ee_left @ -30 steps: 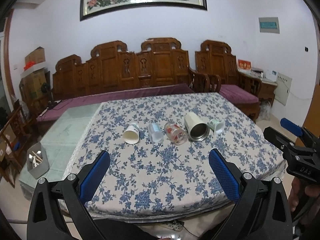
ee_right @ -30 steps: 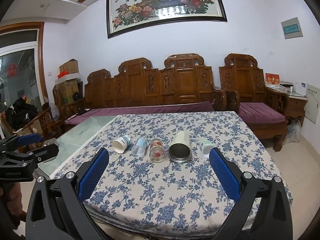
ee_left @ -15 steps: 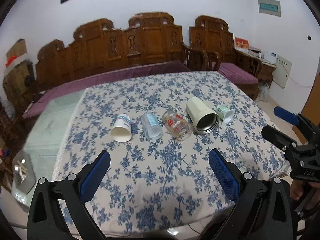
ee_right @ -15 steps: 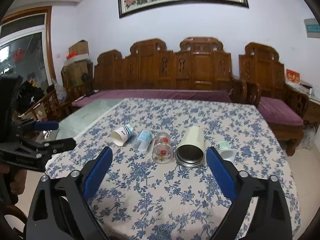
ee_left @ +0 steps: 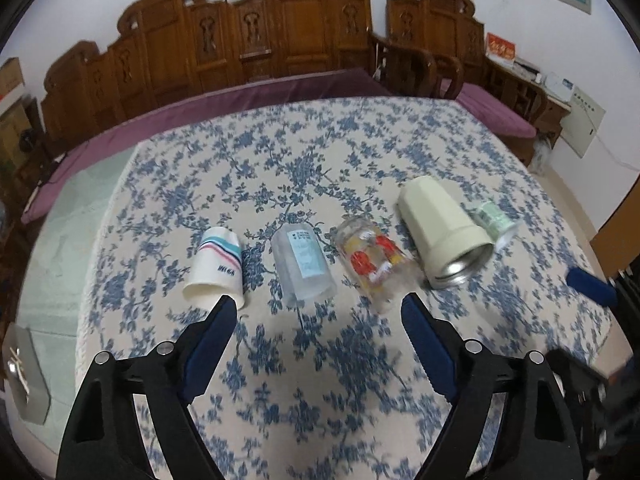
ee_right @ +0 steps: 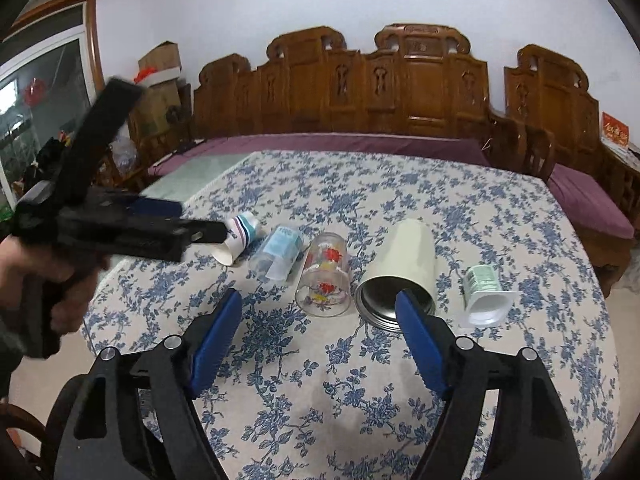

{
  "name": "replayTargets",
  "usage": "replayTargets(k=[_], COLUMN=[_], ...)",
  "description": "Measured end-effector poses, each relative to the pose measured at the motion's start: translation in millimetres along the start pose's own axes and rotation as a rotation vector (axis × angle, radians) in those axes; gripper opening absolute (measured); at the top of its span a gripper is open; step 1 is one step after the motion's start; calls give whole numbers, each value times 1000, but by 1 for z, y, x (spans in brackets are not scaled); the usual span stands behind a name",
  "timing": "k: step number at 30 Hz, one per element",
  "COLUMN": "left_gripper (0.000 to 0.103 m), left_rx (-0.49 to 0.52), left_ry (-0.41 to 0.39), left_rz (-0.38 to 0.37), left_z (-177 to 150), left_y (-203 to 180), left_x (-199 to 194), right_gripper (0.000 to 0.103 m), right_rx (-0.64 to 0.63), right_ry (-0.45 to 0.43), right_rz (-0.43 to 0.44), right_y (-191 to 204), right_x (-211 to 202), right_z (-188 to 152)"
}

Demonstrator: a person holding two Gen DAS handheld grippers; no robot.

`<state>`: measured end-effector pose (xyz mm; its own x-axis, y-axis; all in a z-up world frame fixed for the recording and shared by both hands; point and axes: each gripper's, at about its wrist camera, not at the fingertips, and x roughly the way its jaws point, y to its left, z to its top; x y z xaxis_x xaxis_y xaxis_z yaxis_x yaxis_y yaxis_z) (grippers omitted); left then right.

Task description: Flip cup upside down

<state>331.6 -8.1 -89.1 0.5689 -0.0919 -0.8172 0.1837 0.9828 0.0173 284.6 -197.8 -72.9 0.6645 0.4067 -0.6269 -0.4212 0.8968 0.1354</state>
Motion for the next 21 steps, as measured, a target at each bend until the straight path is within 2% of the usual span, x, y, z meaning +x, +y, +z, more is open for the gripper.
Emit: replayTargets(k=[1,3,12,21], left_gripper=[80,73,67,61], left_rx=[-1,-13,-98,-126], left_ry=[13,46,171,239], left_rz=[5,8,-17,-9], left_z=[5,14,31,30], left_y=[2,7,22,24], left_x=[11,32,112,153], right_gripper=[80,80,80,80], right_rx=[-1,-1,11,38], right_ry=[10,27,81,101], right_rz=[0,1,-2,-7], right_y=[-1,-2,-13,-26], right_x=[5,14,39,46], right_z=[-1,-2,-19,-27])
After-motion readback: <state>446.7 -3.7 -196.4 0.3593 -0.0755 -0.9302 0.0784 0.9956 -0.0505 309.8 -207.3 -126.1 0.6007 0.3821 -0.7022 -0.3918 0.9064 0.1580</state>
